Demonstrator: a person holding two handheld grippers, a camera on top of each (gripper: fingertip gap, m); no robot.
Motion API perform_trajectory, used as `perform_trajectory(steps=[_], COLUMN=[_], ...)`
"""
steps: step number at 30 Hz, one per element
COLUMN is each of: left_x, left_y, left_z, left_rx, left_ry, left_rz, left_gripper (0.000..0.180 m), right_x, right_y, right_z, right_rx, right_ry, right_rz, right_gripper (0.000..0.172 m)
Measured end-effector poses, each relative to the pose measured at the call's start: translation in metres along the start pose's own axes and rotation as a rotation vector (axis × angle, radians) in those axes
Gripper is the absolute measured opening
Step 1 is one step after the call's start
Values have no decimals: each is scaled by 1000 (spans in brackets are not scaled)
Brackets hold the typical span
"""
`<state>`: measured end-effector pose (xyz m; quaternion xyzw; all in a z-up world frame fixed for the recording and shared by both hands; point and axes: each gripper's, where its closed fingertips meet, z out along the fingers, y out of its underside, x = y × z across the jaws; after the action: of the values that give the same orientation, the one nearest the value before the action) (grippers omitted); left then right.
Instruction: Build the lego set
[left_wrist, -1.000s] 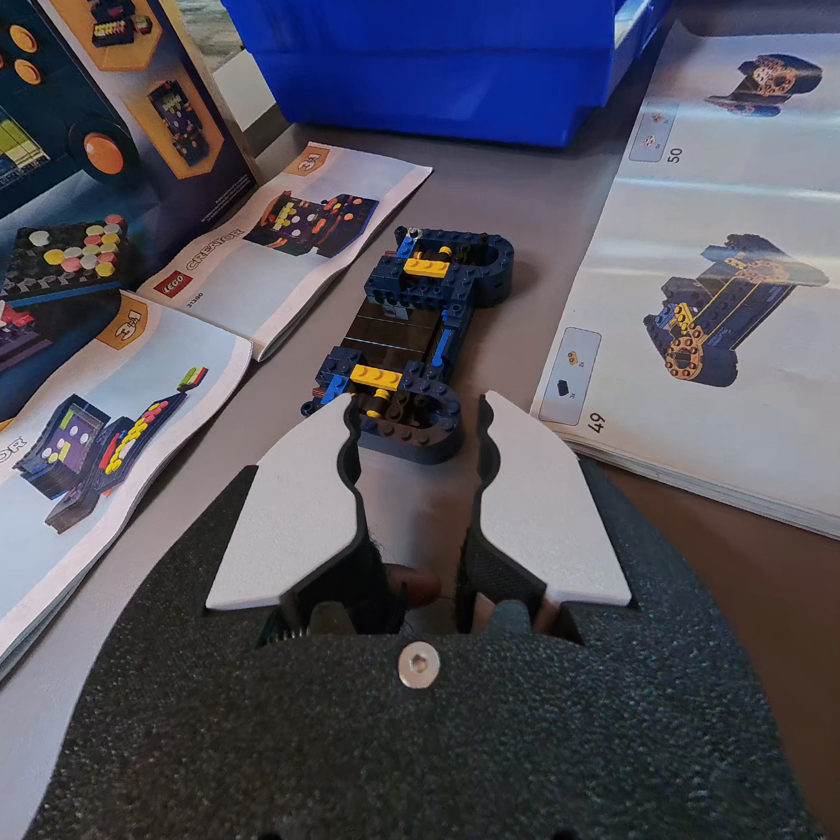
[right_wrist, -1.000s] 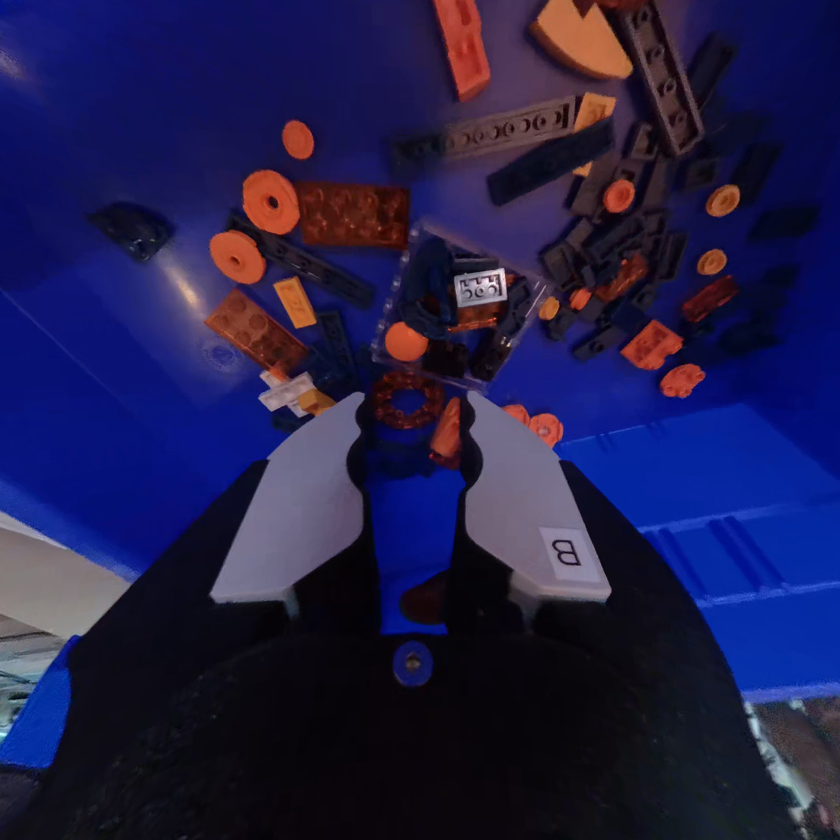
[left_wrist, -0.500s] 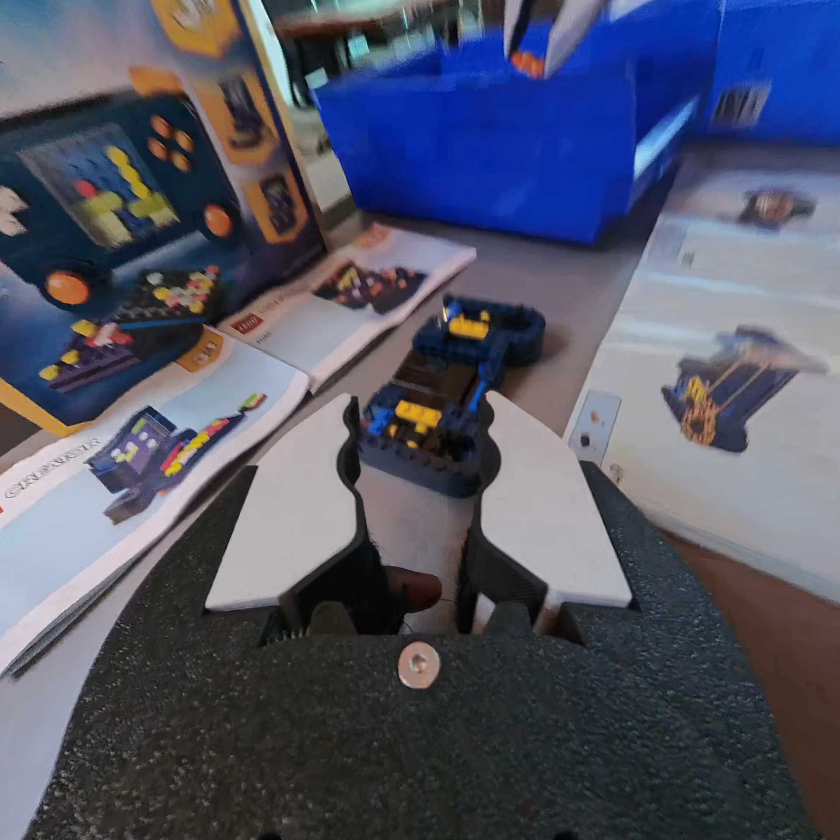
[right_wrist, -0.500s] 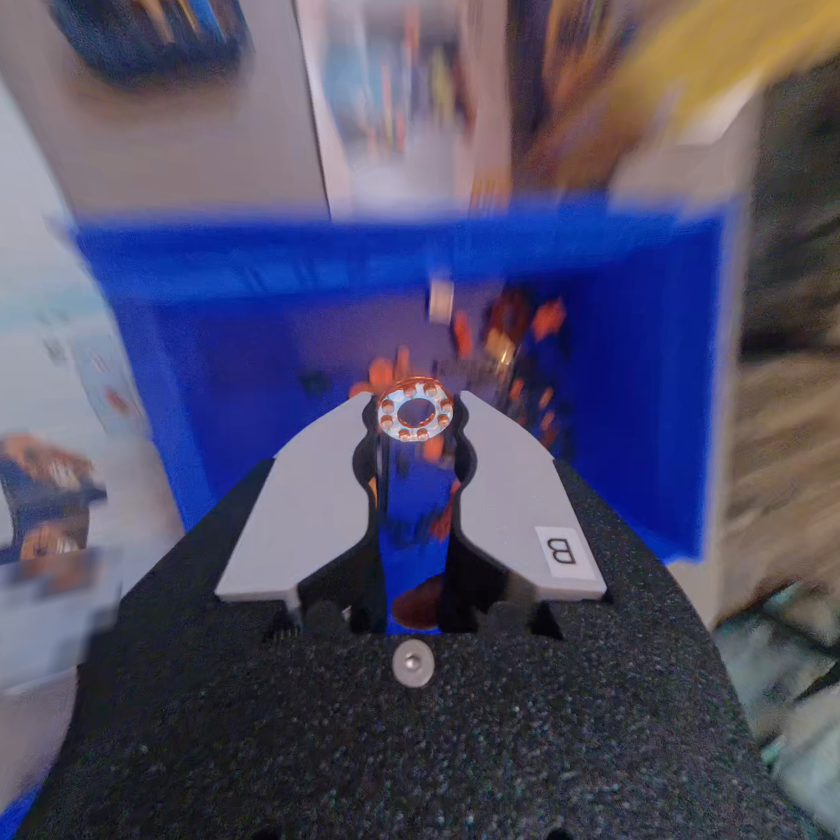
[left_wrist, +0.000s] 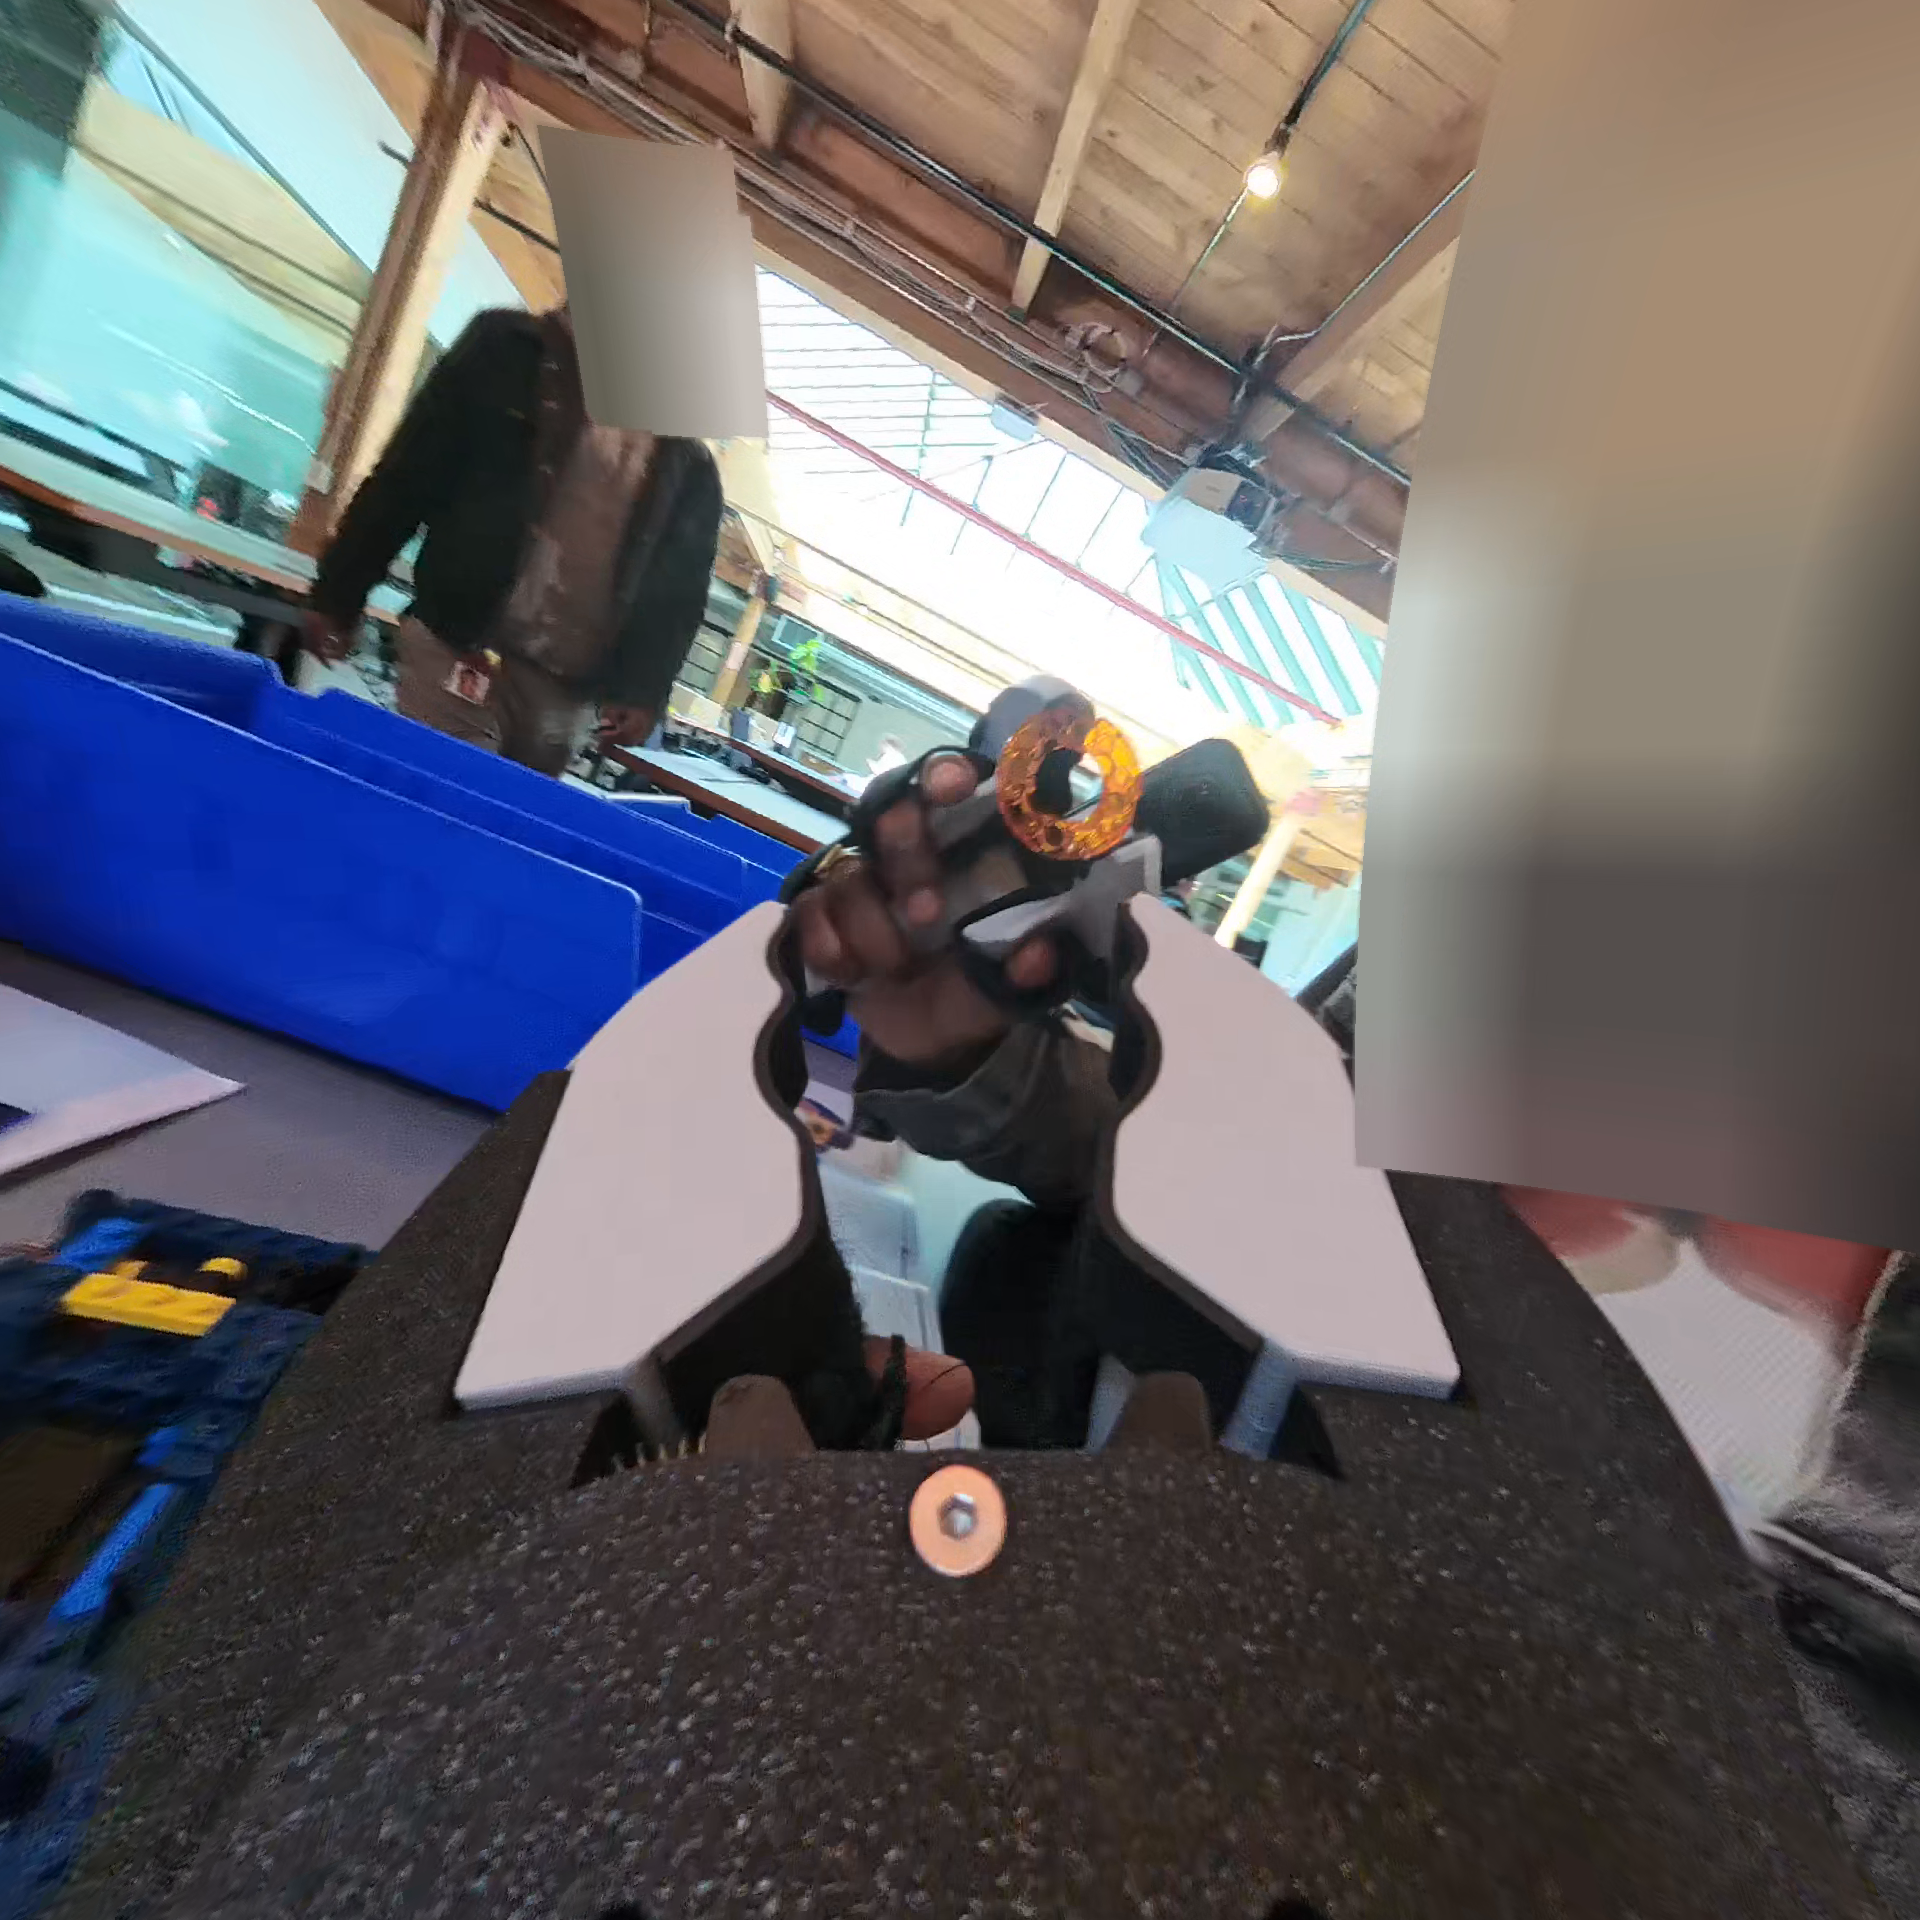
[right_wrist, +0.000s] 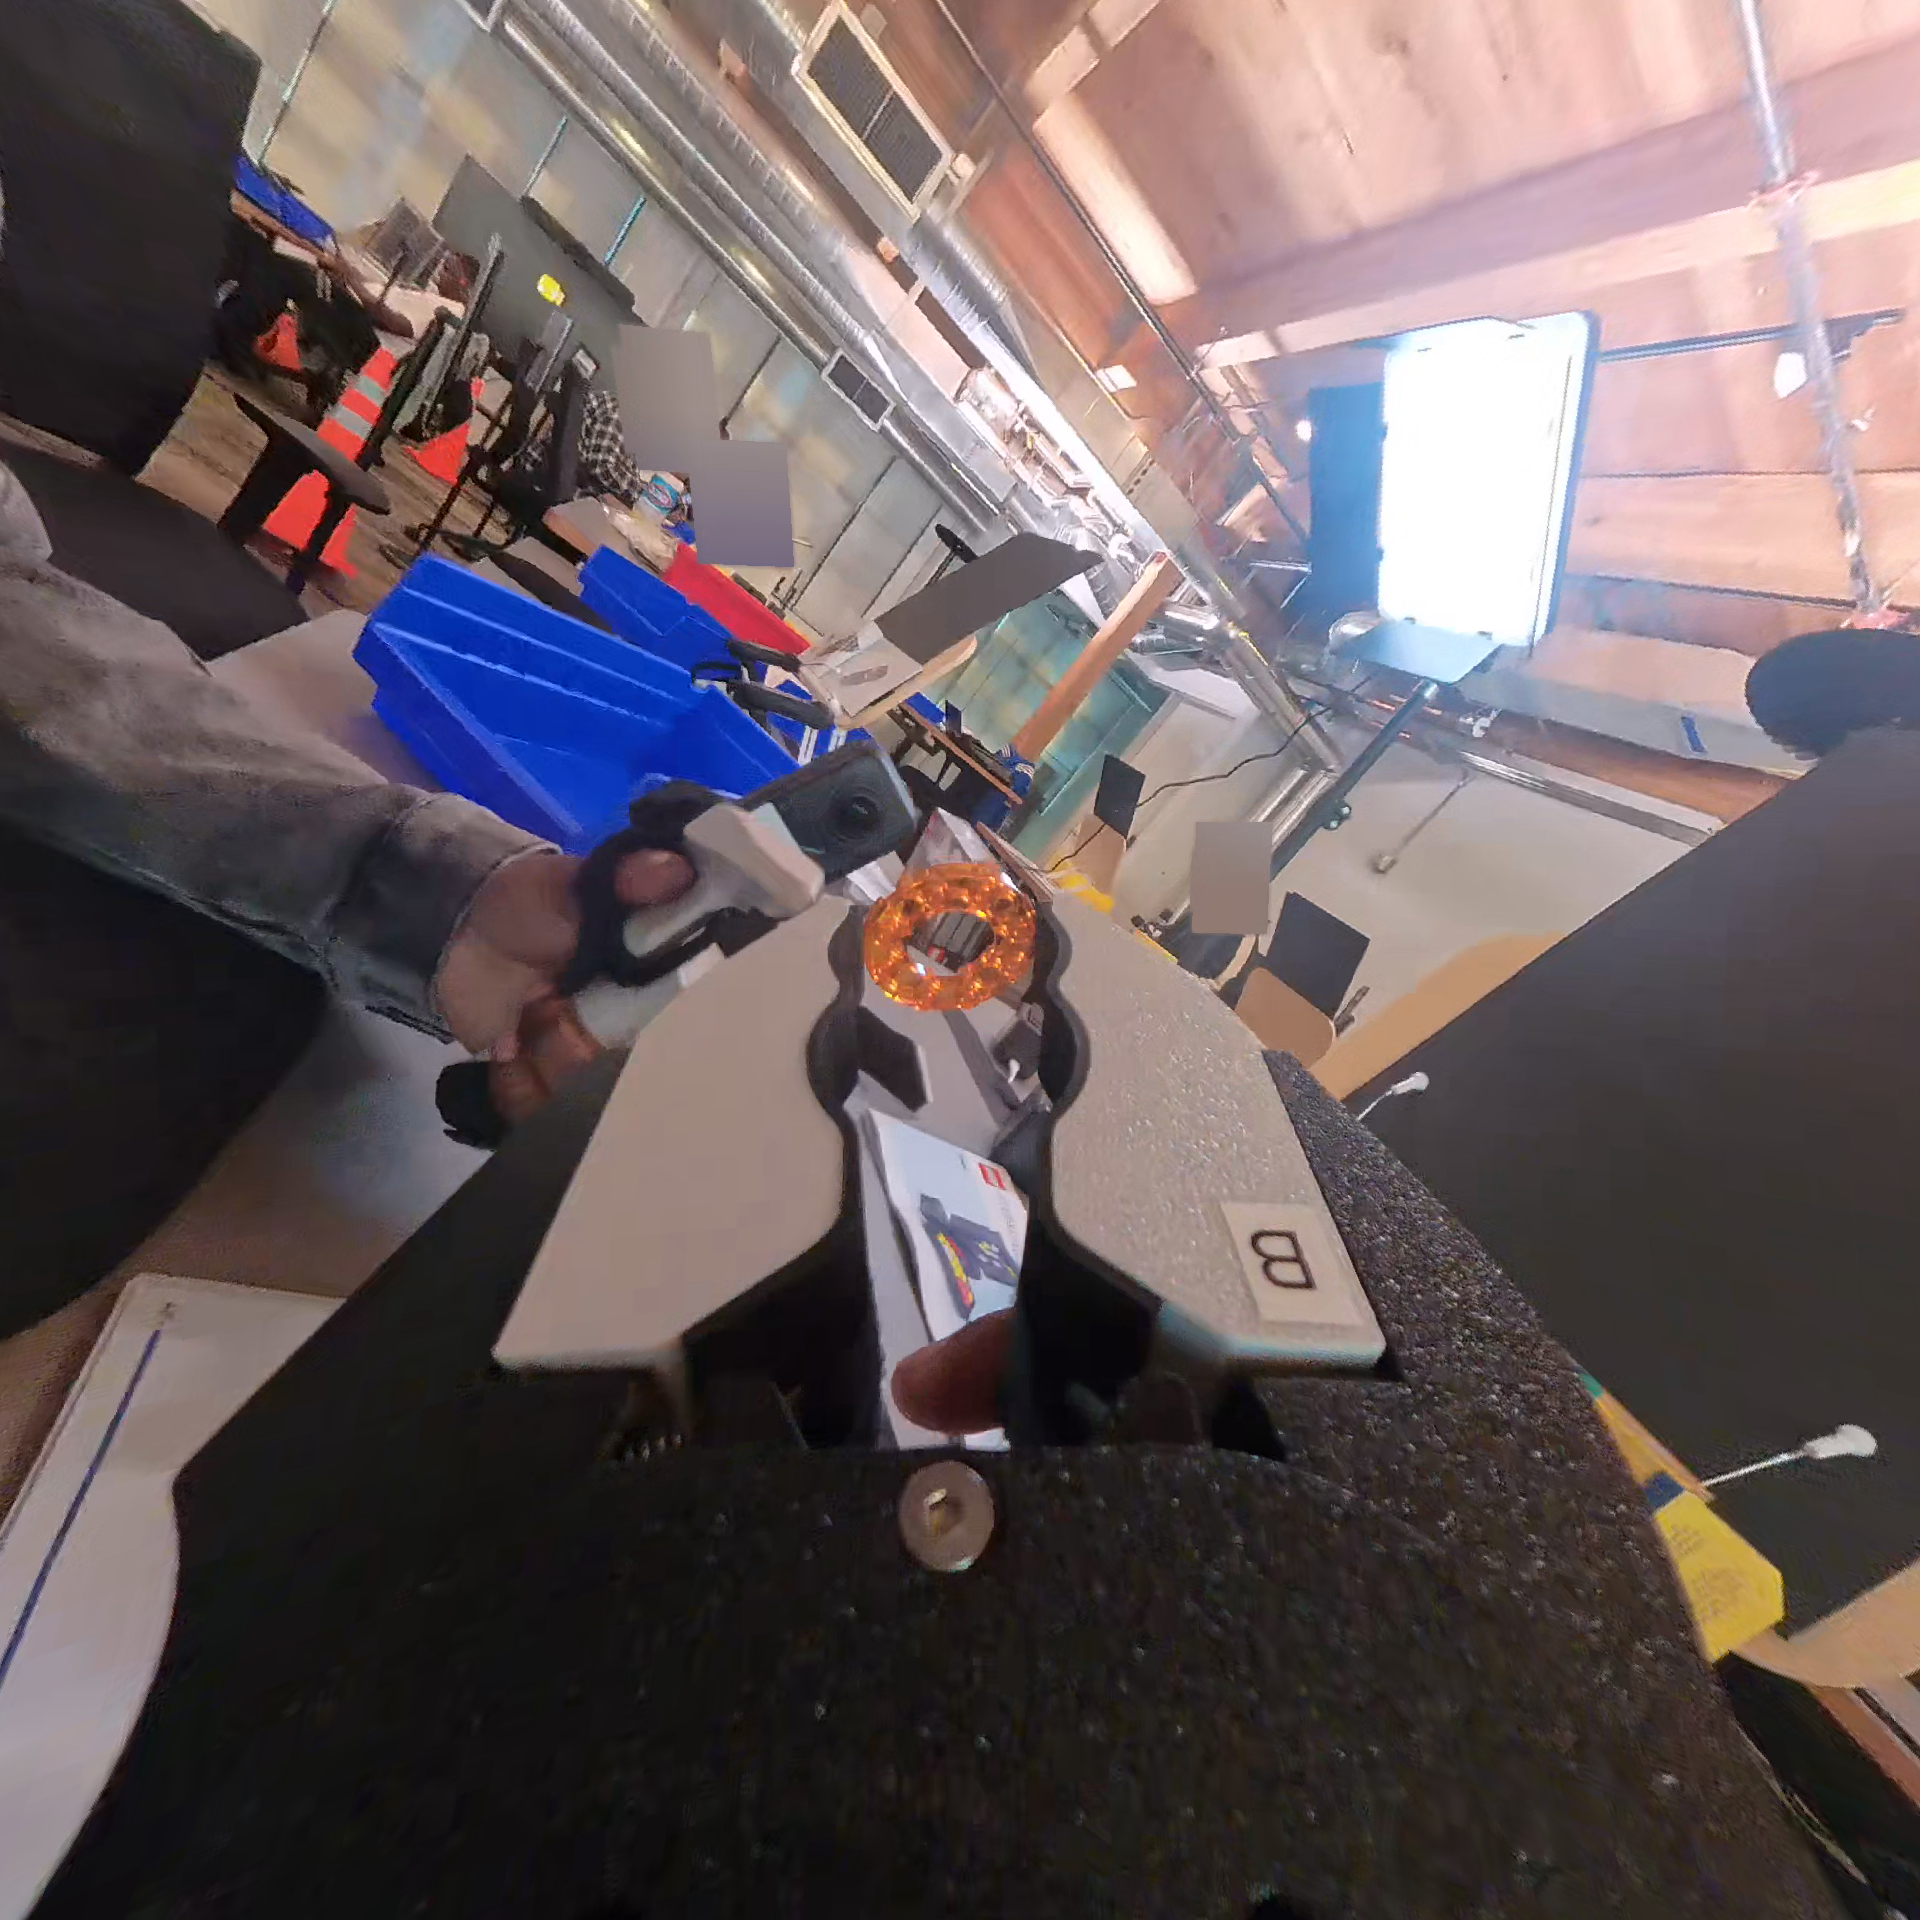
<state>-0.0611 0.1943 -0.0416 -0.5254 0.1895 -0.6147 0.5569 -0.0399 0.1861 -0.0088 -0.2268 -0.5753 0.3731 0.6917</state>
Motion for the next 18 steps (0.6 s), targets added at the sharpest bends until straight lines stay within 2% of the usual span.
perform_trajectory(steps=[7,15,17,18], left_x=[0,-2,1,2], left_y=[4,26,27,27], left_z=[1,5,5,5], left_rx=[-56,-167,-170,-172], left_ry=[-33,-19,9,16], left_rz=[-27,-98,-93,-96], left_gripper=[53,56,36,33], right_x=[-21,-36,-37,-37], right_y=[31,41,41,42], right_z=[7,12,12,12], right_rx=[-202,-267,-265,-268], right_ry=[-87,-149,-150,-150], right_rz=[-113,-176,-173,-175], right_gripper=[30,30,31,31])
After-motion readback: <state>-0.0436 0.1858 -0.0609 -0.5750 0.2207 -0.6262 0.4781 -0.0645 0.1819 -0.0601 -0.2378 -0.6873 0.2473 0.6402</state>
